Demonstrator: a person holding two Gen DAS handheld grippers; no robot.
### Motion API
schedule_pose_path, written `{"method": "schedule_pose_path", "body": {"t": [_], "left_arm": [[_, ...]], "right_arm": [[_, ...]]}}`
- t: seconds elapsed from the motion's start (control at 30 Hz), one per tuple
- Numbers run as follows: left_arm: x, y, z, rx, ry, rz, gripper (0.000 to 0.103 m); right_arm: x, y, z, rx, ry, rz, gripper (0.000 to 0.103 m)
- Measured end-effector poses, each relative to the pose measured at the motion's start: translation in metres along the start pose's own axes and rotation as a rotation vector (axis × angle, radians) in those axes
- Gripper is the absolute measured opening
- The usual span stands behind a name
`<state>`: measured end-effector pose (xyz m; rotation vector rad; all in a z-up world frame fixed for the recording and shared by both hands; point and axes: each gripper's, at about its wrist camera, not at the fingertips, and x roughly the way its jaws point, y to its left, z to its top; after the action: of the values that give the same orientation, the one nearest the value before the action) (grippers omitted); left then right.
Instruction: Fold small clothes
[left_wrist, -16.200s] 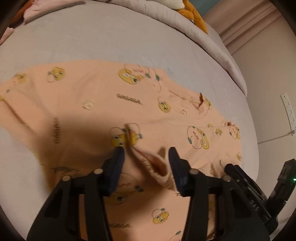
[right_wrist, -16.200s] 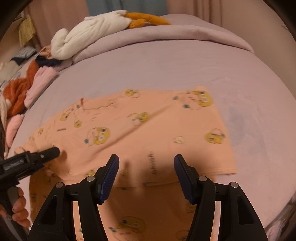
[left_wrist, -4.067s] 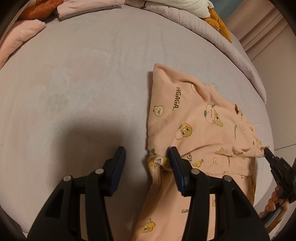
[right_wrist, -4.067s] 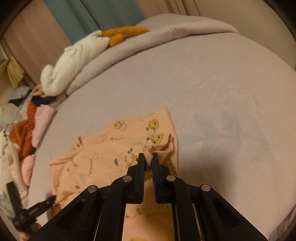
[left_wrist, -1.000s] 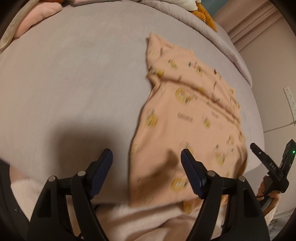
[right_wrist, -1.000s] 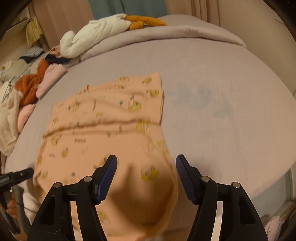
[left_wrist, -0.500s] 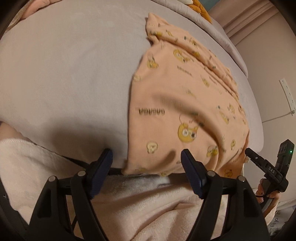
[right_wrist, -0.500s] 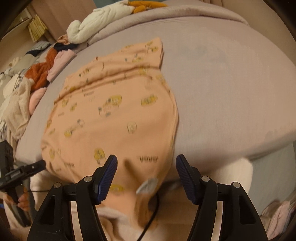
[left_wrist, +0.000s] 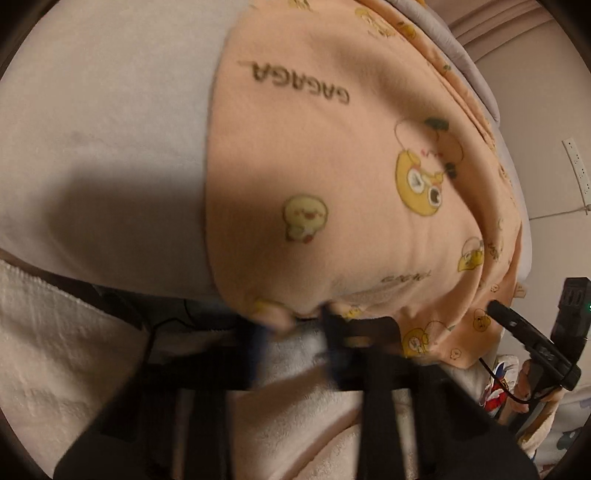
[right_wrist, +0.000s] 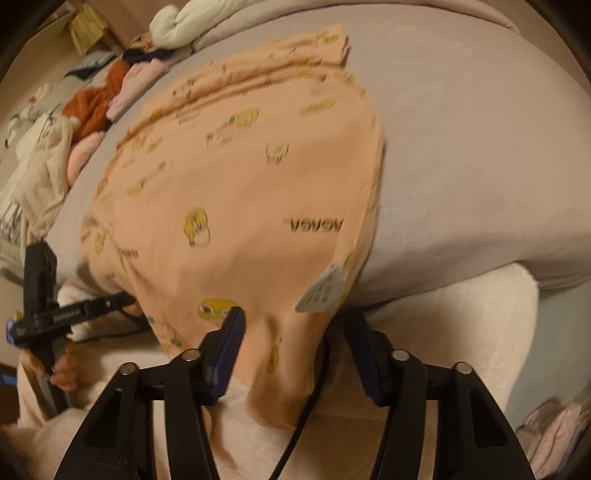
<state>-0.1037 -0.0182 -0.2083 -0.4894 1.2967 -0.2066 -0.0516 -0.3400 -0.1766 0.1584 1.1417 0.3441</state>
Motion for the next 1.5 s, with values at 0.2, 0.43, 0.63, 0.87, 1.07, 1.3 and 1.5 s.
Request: {"method": "schedule_pose_path", "body": {"t": [0.2, 0.43, 0.63, 0.87, 1.07, 1.3, 1.5], "left_arm": [[-0.029, -0.014, 0.001, 0.048, -0.016, -0.038, 0.006], [-0.087, -0.024, 0.029, 0.031, -0.126, -0.168, 0.005], [-0.110, -0.032, 0.069, 0.018, -0.222, -0.203, 0.004], [-0.096, -0.025, 0.114, -0.011, -0.197, -0.217, 0.002], [-0.082, -0.027, 0.133, -0.014, -0.151, -0.155, 0.002], [-0.103, -0.018, 0.110, -0.007, -0.162, -0.056, 0.063], [-0.082, -0.012, 0.075, -0.036, -0.020, -0.099, 0.070]], "right_arm": [[-0.004, 0.007, 0.001, -0.051, 0.012, 0.083, 0.006], [-0.049, 0.013, 0.034, -0.033, -0.134, 0.268, 0.005], [-0.062, 0.014, 0.070, 0.018, -0.232, 0.290, 0.005], [-0.040, 0.004, 0.102, 0.129, -0.248, 0.226, 0.005], [-0.025, 0.000, 0.126, 0.177, -0.244, 0.160, 0.005], [-0.007, -0.005, 0.138, 0.179, -0.206, 0.063, 0.005], [-0.005, -0.005, 0.132, 0.173, -0.202, 0.037, 0.005]]}}
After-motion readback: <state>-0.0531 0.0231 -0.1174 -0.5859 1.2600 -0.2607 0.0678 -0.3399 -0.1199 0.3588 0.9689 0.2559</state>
